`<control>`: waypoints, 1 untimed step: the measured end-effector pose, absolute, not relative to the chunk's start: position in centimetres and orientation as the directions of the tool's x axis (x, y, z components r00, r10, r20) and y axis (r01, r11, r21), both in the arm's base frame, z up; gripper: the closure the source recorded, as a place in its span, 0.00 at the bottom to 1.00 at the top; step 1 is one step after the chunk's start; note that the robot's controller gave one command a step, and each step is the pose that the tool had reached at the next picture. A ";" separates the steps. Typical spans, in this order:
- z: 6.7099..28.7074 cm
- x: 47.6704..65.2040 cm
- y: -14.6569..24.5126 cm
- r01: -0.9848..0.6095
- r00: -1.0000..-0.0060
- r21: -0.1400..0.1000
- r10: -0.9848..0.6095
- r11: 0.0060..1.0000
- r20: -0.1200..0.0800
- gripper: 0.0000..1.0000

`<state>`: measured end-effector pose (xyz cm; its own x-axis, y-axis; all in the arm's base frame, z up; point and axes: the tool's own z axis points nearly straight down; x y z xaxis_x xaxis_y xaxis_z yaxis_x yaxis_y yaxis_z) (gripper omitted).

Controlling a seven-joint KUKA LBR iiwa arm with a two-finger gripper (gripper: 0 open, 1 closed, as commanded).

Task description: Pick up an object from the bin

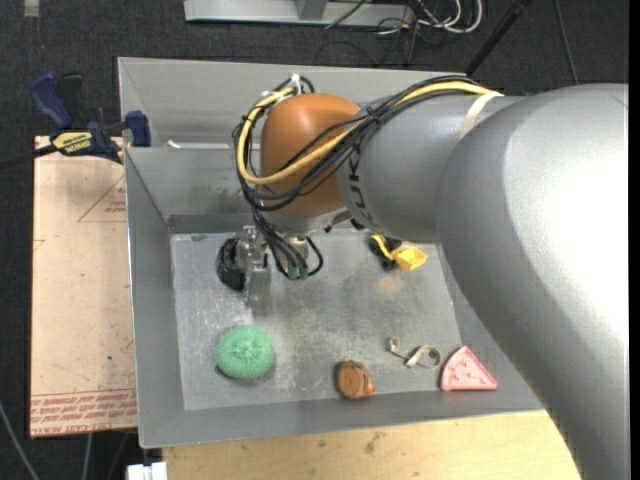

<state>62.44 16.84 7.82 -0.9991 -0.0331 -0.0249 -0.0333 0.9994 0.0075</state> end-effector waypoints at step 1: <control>7.8 62.4 16.8 -0.033 -0.999 0.008 -0.033 0.999 -0.025 1.00</control>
Offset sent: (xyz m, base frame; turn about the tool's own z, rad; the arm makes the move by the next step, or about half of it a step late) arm 0.0090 0.0185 -0.0082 -0.0055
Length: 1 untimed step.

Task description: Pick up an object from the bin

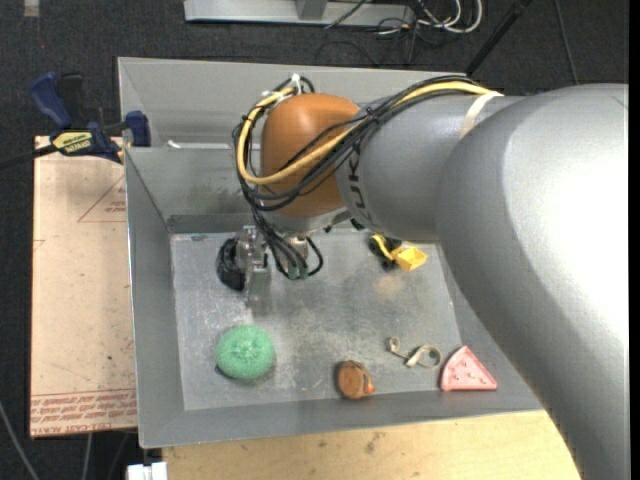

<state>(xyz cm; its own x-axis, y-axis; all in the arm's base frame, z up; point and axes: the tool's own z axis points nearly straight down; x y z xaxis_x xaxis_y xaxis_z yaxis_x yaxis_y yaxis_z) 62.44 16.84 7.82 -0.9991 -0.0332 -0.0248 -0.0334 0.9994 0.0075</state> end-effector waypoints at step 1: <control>7.8 63.5 18.3 -0.037 -0.999 0.004 -0.037 0.999 -0.018 1.00</control>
Offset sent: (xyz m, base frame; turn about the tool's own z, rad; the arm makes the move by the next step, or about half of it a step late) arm 0.0240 0.0519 -0.0082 0.0028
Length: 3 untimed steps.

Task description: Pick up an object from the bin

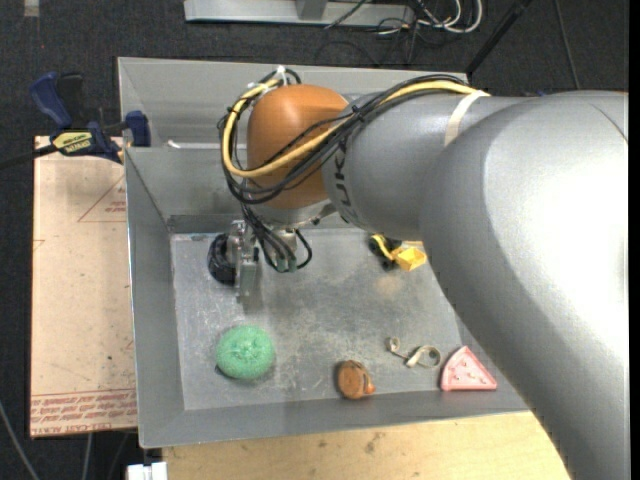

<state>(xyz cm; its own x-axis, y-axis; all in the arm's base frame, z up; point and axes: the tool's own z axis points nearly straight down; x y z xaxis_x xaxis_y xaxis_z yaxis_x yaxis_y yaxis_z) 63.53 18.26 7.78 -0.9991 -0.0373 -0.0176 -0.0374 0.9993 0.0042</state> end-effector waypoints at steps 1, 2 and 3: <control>7.5 65.0 22.3 -0.032 -0.999 0.005 -0.032 0.999 -0.006 0.00; 7.4 65.0 22.3 -0.031 -0.999 0.005 -0.031 1.000 -0.006 0.00; 7.4 65.3 21.8 -0.011 -1.000 0.006 -0.011 1.000 -0.007 0.00</control>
Offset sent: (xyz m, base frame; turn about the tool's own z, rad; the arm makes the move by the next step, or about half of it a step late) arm 0.0000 0.0000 0.0000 0.0000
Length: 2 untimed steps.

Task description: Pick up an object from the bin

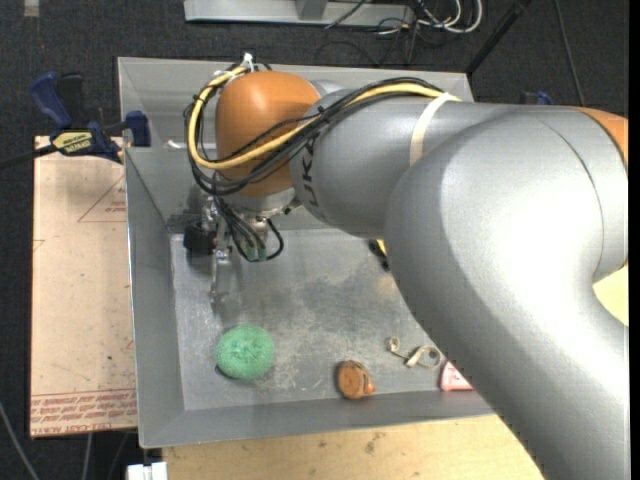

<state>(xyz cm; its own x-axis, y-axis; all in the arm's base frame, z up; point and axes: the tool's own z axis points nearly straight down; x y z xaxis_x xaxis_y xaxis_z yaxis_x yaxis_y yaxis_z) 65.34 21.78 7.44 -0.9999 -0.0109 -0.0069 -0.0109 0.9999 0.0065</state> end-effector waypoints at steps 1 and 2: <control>7.6 64.5 20.2 0.013 -1.000 0.008 0.013 1.000 -0.012 0.00; 8.9 65.8 18.4 0.137 -0.990 0.008 0.137 0.991 -0.015 1.00</control>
Offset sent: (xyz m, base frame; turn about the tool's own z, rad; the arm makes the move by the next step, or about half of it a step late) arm -0.0002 -0.0352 0.0084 0.1476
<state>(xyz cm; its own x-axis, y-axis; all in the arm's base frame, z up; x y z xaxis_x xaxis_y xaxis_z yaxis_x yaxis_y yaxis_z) 65.76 18.39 8.88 -0.9905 0.1370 -0.0154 0.1369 0.9906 0.0078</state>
